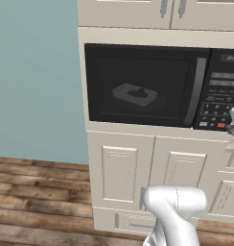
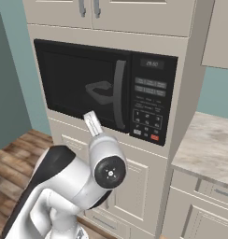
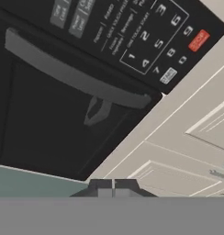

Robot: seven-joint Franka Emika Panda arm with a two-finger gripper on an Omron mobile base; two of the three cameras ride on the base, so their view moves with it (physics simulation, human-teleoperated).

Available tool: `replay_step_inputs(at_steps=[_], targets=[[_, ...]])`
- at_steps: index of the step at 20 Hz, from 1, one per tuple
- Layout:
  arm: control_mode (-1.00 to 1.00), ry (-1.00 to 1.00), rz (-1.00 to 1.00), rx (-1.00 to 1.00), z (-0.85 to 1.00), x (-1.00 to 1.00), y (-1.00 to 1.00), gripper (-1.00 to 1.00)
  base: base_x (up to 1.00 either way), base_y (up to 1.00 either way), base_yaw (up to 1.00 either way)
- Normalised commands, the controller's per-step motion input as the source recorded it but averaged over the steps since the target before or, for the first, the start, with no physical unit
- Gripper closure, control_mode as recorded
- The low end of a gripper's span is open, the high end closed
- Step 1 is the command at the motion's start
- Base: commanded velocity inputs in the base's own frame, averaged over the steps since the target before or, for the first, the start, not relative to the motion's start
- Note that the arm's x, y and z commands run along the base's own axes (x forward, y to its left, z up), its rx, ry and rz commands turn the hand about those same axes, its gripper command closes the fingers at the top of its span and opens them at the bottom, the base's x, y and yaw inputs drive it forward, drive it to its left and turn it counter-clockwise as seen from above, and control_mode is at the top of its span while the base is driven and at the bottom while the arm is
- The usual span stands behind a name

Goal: Place the tupperware containing the steak and garlic meal in the microwave. Close the microwave door and press the start button to reheat the meal.

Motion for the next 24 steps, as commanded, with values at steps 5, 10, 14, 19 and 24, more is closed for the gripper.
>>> replay_step_inputs(at_steps=[5, 10, 14, 19, 24], targets=[[-1.0, 0.01, 0.0, 0.03, -0.25, 0.39, -0.05, 1.0, 0.0, 0.0, 0.0], [-1.0, 0.02, 0.0, 0.02, -0.22, 0.31, -0.17, 1.0, 0.0, 0.0, 0.0], [-1.0, 0.07, 0.0, 0.01, -0.14, 0.26, -0.18, 1.0, 0.0, 0.0, 0.0], [-1.0, 0.1, -0.01, 0.0, -0.18, 0.32, -0.16, 1.0, 0.0, 0.0, 0.0], [-1.0, 0.04, -0.02, 0.0, -0.19, 0.26, -0.16, 1.0, 0.0, 0.0, 0.0]])
